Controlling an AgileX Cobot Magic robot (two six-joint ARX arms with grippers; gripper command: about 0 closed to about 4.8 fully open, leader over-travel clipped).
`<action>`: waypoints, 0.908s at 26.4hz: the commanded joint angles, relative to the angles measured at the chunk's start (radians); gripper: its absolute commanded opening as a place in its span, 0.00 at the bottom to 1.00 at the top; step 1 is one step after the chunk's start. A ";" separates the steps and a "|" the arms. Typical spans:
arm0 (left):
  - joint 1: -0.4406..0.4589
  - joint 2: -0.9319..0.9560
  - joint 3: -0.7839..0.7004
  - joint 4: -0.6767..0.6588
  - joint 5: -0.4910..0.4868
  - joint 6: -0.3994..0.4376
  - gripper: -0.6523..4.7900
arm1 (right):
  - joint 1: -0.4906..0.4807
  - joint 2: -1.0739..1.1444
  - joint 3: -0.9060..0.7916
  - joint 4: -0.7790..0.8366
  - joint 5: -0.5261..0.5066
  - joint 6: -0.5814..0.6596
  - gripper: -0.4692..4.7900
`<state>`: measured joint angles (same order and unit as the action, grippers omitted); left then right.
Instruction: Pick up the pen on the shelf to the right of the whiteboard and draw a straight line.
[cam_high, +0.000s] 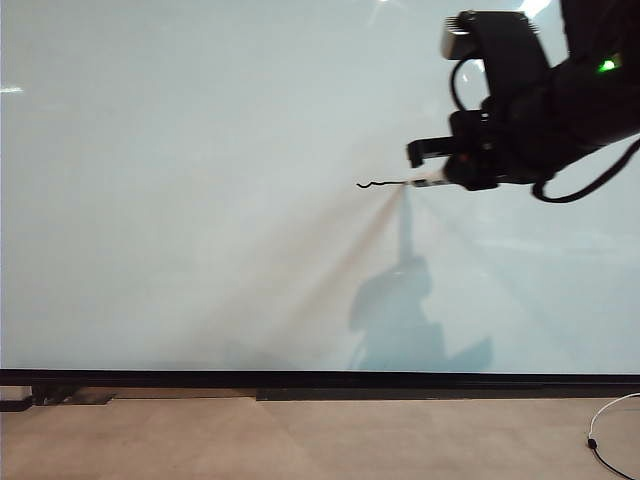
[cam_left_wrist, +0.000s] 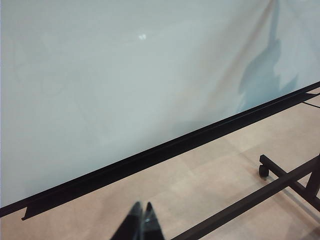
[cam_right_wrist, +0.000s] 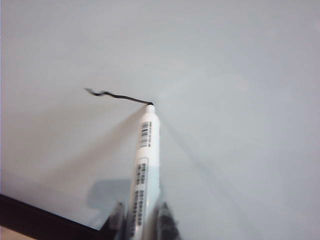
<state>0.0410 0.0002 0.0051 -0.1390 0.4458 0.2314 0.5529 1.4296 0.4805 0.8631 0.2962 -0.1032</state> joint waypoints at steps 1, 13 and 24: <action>-0.001 0.000 0.002 -0.008 0.025 -0.003 0.11 | -0.014 -0.030 -0.030 0.024 0.038 -0.002 0.08; -0.001 0.000 0.002 -0.006 0.048 -0.003 0.11 | -0.022 -0.053 -0.057 0.041 -0.025 0.005 0.08; -0.001 0.000 0.002 -0.006 0.048 -0.003 0.11 | -0.036 -0.051 -0.054 0.074 -0.082 -0.002 0.08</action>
<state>0.0410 0.0002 0.0055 -0.1387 0.4828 0.2314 0.5182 1.3823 0.4229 0.9241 0.2157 -0.1032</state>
